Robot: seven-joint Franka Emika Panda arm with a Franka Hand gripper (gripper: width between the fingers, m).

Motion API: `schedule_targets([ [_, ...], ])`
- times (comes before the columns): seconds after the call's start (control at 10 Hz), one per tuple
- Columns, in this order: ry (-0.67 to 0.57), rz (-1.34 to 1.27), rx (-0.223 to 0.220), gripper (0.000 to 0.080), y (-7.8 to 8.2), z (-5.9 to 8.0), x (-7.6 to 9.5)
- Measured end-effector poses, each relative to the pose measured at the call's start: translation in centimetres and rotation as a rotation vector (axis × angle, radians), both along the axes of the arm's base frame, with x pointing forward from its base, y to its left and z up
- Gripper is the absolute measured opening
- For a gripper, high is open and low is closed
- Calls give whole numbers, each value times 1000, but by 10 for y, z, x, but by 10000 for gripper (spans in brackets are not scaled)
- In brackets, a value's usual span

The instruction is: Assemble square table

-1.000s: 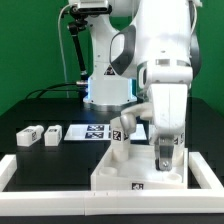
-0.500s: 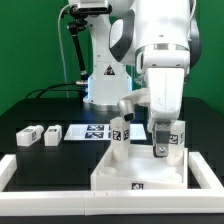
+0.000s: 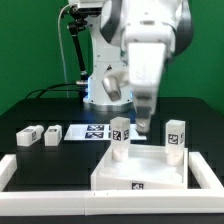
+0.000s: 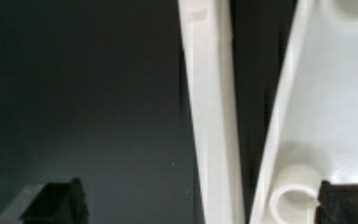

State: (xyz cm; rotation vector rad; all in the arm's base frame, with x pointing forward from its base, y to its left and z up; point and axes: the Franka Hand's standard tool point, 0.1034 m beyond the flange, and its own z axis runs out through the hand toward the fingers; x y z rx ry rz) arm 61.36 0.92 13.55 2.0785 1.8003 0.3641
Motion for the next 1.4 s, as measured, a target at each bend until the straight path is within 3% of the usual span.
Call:
schedule_targets([
  [0.2, -7, -71, 12, 649, -46, 18, -20],
  [0.4, -5, -90, 22, 649, -44, 15, -20],
  [0.7, -23, -252, 96, 649, -47, 14, -21],
  [0.8, -26, -379, 146, 649, -70, 16, -29],
  [1.0, 7, -561, 201, 649, -116, 11, -57],
  [1.1, 42, -681, 235, 649, -141, 2, -77],
  [1.2, 121, -796, 263, 649, -156, -9, -97],
  [1.3, 123, -865, 285, 649, -166, -16, -106],
  [1.4, 111, -954, 315, 649, -164, -16, -105],
])
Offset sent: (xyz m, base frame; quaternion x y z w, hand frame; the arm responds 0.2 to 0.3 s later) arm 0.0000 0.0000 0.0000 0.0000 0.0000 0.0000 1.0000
